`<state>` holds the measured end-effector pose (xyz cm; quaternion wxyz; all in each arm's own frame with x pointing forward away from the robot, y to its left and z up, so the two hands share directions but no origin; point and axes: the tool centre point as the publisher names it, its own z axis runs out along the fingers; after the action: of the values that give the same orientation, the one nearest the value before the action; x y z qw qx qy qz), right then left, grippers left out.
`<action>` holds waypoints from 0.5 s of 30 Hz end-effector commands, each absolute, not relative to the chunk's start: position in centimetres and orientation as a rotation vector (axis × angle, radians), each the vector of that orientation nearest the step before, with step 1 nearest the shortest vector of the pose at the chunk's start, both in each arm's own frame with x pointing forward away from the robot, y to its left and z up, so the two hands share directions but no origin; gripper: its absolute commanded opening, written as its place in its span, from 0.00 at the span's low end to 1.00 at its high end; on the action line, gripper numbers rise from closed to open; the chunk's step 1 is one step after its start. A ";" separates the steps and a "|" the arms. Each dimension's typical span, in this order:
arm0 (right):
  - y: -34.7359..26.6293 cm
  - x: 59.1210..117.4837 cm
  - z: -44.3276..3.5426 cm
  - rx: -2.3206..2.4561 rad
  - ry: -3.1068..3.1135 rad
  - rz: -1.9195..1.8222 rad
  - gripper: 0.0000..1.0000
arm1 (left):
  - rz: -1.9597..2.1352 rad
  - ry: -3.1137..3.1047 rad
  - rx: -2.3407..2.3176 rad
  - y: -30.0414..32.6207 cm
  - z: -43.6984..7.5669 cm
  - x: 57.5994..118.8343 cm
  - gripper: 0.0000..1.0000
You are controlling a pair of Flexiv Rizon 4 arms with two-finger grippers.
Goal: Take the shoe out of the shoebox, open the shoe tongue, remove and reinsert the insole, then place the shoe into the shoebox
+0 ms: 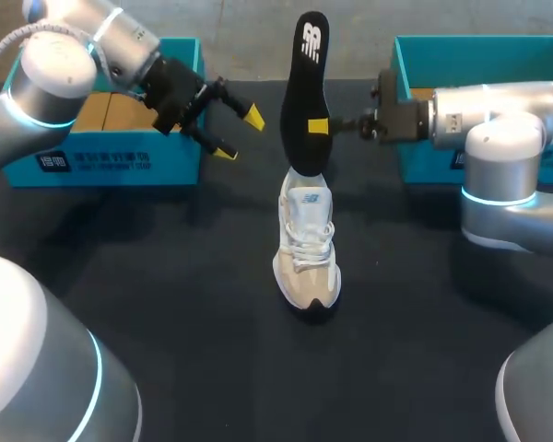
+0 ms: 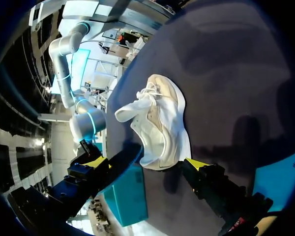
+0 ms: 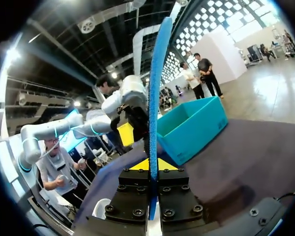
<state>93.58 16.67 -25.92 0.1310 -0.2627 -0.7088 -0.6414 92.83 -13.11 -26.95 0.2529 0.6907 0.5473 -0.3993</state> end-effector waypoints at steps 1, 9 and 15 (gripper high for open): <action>16.7 93.9 -26.6 -0.743 -2.050 -1.866 0.00 | -1.071 1.495 1.860 -13.1 -27.2 92.3 1.00; 16.4 93.5 -26.8 -0.732 -2.045 -1.864 0.00 | -1.075 1.499 1.871 -13.1 -27.2 92.1 1.00; 16.8 93.1 -27.3 -0.708 -2.027 -1.858 0.00 | -1.075 1.499 1.871 -13.1 -27.2 92.1 1.00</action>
<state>92.92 16.56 -27.00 0.1491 -0.2480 -0.7060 -0.6464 92.12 -13.11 -27.19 0.2545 0.6883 0.5512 -0.3972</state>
